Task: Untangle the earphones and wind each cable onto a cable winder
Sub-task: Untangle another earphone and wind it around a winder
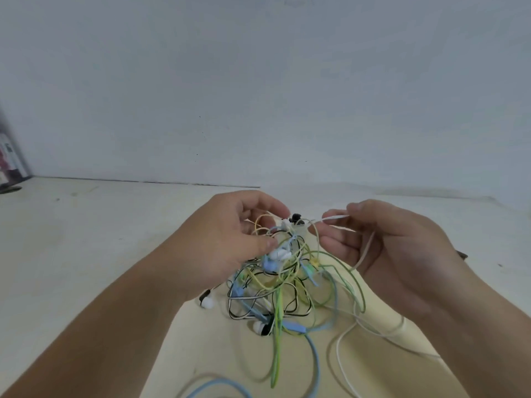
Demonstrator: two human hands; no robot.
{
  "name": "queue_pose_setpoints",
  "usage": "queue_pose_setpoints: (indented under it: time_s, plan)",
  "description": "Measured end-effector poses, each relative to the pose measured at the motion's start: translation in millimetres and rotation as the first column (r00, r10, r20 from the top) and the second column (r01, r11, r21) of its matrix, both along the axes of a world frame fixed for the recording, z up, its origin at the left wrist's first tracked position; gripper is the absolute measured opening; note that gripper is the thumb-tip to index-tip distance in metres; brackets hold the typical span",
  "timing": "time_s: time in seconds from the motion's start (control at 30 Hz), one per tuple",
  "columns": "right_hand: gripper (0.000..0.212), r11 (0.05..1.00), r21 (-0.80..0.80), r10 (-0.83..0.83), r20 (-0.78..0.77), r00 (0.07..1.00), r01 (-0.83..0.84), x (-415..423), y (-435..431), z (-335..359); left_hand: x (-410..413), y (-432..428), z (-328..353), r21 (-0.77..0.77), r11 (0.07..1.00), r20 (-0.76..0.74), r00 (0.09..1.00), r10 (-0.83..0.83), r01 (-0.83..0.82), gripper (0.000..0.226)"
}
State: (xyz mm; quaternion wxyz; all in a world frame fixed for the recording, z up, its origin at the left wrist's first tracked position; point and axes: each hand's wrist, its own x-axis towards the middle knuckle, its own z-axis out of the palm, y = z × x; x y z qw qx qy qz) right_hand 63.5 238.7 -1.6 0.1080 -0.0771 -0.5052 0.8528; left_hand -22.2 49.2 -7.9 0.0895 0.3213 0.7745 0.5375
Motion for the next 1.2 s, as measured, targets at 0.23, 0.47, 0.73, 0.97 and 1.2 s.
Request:
queue_pose_setpoints:
  time_s: [0.23,0.47,0.73,0.97,1.2]
  plan:
    - [0.023,0.997,0.082,-0.014,0.026,1.000,0.012,-1,3,-3,2,0,2,0.039,0.999,0.012,1.000,0.013,-0.014,0.033]
    - [0.021,0.996,0.077,-0.040,0.013,0.999,0.039,-2,4,-3,2,3,3,0.057,0.981,-0.126,0.974,0.189,-0.183,0.012]
    - [0.015,0.996,0.090,-0.001,-0.017,1.000,0.003,-4,5,-6,6,5,3,-0.069,0.989,-0.206,0.971,0.117,-0.134,0.010]
    - [0.018,0.983,0.180,0.028,-0.065,0.997,-0.016,-2,2,-8,9,8,2,-0.101,0.974,-0.246,0.953,0.175,-0.204,0.013]
    - [0.020,0.976,0.217,0.022,-0.038,0.999,-0.013,-3,2,-10,8,10,1,0.066,0.968,0.009,0.970,0.243,-0.243,0.010]
